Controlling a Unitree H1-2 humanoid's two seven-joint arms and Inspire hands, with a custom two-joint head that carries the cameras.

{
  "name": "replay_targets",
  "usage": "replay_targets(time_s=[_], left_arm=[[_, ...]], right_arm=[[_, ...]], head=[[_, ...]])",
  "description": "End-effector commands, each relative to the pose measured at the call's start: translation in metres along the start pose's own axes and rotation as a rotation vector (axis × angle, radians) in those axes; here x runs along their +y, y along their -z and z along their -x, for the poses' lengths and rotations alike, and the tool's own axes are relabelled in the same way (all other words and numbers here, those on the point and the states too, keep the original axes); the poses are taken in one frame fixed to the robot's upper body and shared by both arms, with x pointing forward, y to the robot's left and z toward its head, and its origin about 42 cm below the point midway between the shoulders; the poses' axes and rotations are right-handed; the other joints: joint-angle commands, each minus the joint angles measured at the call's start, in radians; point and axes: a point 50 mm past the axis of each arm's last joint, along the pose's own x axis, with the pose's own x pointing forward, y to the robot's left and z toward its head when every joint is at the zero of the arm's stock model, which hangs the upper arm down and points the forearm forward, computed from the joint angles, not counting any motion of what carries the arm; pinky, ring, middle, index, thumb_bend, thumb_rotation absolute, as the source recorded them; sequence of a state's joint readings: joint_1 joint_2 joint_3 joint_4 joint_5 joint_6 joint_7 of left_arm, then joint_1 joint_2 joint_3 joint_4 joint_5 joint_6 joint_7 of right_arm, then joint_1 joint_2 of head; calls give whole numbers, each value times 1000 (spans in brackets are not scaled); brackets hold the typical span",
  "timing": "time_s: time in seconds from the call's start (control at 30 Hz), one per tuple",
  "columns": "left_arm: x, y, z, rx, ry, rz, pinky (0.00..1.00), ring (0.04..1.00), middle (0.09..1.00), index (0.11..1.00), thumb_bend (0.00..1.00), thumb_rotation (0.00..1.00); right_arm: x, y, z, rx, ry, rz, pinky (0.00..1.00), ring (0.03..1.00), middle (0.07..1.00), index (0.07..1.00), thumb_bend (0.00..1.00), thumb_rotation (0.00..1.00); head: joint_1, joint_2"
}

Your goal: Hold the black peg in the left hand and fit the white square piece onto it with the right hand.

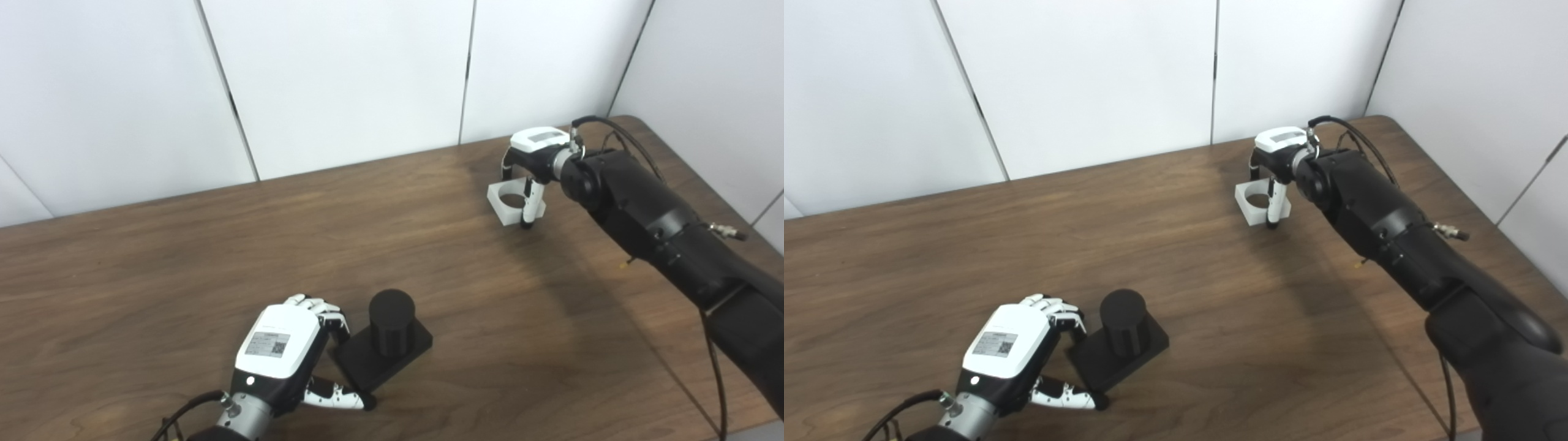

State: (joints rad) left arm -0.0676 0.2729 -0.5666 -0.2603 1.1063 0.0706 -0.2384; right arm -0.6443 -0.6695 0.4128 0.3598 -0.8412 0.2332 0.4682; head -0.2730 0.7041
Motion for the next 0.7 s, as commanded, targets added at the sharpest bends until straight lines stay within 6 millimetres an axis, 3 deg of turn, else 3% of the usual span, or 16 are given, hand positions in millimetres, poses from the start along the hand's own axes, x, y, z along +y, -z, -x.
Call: replay_targets(time_s=[0.0,0.5,0.67], left_arm=[[-27,-9,9,-13,155,-30,866,812,754,489,518,59],[-27,-8,8,-14,150,-31,869,814,758,489,518,59],[-28,-8,6,-13,151,-36,867,813,755,489,518,59]], right_arm=[[-4,-4,-2,-32,22,-9,897,931,846,489,520,131],[5,-1,6,-39,14,-13,851,910,821,488,519,127],[-2,-1,18,-67,45,-17,875,914,814,488,519,127]], head=[[2,2],[4,6],[10,11]])
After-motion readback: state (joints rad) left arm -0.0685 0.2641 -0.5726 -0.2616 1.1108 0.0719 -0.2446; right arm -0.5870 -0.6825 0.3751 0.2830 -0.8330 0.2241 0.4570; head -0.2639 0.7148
